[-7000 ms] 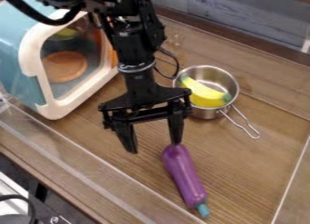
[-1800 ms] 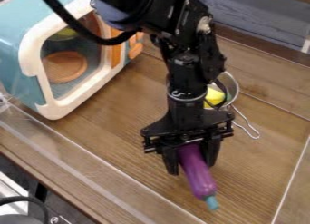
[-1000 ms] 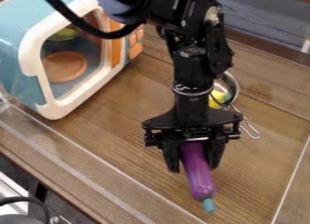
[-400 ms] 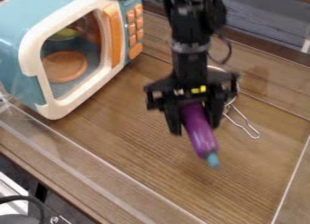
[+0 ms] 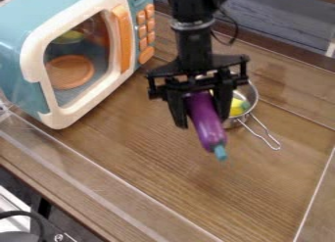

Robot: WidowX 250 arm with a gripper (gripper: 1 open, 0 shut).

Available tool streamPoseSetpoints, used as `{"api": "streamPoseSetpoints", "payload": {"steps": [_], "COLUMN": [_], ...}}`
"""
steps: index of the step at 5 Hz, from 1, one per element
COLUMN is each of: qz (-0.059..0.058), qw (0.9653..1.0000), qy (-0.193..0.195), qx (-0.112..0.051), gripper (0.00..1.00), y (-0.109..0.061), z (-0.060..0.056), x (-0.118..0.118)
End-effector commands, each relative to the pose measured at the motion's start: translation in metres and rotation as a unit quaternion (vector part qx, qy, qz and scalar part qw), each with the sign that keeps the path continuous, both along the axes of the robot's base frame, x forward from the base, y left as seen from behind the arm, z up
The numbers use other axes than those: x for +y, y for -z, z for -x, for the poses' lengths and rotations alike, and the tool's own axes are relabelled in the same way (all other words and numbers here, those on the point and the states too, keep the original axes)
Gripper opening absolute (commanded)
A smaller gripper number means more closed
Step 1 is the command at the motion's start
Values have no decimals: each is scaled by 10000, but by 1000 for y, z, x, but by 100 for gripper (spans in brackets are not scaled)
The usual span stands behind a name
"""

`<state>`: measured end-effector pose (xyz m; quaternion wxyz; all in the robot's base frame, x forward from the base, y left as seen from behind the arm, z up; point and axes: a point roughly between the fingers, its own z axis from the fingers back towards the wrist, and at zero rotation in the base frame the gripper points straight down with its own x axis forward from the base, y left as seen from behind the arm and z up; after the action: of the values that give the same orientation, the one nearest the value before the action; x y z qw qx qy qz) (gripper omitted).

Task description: Put the eggplant in the silver pot

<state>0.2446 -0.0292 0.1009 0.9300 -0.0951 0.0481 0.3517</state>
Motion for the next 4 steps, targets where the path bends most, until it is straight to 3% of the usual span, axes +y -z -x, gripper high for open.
{"api": "streamPoseSetpoints", "payload": {"steps": [1, 2, 4], "qz": [58, 83, 122], "qw": [9989, 9976, 9961], "qy": [256, 529, 709], "qx": [-389, -440, -510], "gripper": [0, 0, 0], "y": [-17, -16, -22], "z": [-11, -15, 0], "x": [6, 10, 3]}}
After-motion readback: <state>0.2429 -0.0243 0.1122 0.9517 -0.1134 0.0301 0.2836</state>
